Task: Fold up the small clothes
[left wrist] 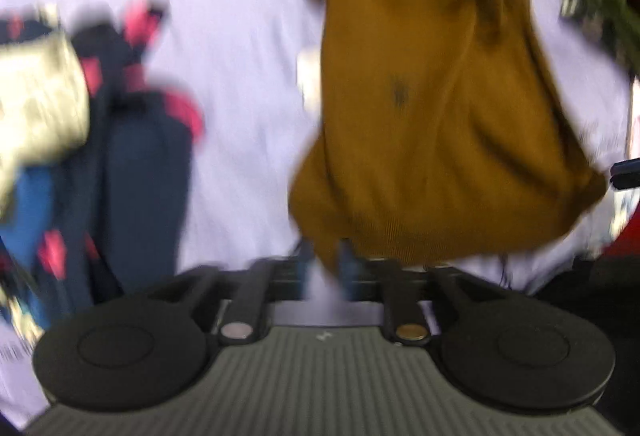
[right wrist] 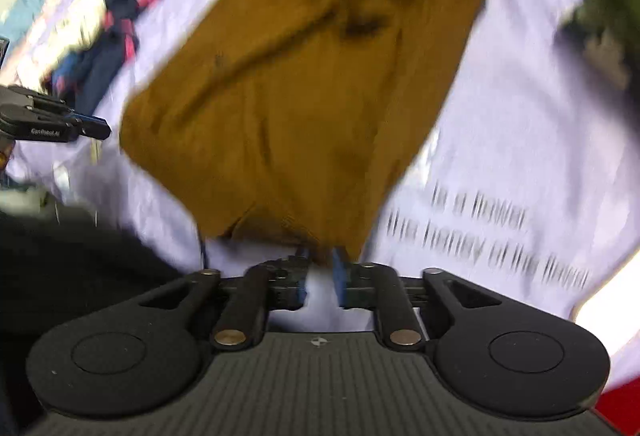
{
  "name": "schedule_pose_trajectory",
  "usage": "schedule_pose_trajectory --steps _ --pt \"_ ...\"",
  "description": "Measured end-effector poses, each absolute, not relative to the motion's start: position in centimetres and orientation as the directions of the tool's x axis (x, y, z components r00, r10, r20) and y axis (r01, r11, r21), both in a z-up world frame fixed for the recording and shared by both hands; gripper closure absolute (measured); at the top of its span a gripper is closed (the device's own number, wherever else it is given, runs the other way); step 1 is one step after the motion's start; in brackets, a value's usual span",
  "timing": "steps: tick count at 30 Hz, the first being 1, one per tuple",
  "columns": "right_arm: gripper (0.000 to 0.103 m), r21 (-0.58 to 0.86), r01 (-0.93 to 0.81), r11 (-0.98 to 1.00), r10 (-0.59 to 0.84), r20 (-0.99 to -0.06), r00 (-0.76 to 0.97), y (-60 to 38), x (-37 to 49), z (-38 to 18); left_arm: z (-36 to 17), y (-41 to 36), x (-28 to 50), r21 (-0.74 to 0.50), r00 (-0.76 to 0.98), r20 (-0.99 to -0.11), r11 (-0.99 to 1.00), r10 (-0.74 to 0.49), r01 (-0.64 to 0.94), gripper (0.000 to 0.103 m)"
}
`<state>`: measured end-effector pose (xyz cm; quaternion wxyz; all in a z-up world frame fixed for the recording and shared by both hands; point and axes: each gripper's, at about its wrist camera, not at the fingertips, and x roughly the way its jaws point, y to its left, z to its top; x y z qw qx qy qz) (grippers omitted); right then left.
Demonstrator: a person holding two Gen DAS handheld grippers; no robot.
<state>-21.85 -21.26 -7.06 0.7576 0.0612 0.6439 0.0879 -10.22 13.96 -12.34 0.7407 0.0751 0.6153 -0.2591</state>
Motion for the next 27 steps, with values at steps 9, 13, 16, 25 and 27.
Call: schedule_pose_trajectory --steps 9,13,16,25,27 --pt "0.055 0.15 0.019 0.988 0.122 -0.868 0.482 -24.3 -10.0 -5.0 -11.2 7.8 3.8 -0.15 0.378 -0.879 0.921 -0.29 0.36 0.029" --pt "0.041 0.116 0.004 0.993 0.096 -0.838 0.538 -24.1 -3.3 -5.6 -13.7 6.2 9.5 -0.214 0.347 -0.888 0.939 -0.301 0.267 0.03" --pt "0.032 0.113 -0.029 0.993 0.111 -0.84 0.532 -23.7 0.9 -6.8 -16.8 4.4 12.2 -0.303 0.282 -0.893 0.932 -0.35 0.196 0.031" --pt "0.029 -0.01 -0.27 0.963 0.094 -0.926 0.367 -18.4 11.2 -15.8 -21.0 0.0 13.8 -0.253 0.226 -0.926 0.942 -0.302 0.22 0.034" --pt "0.061 -0.058 -0.301 0.952 0.062 -0.925 0.375 -17.7 11.2 -16.3 -21.1 -0.9 14.3 -0.23 0.227 -0.931 0.943 -0.285 0.24 0.044"
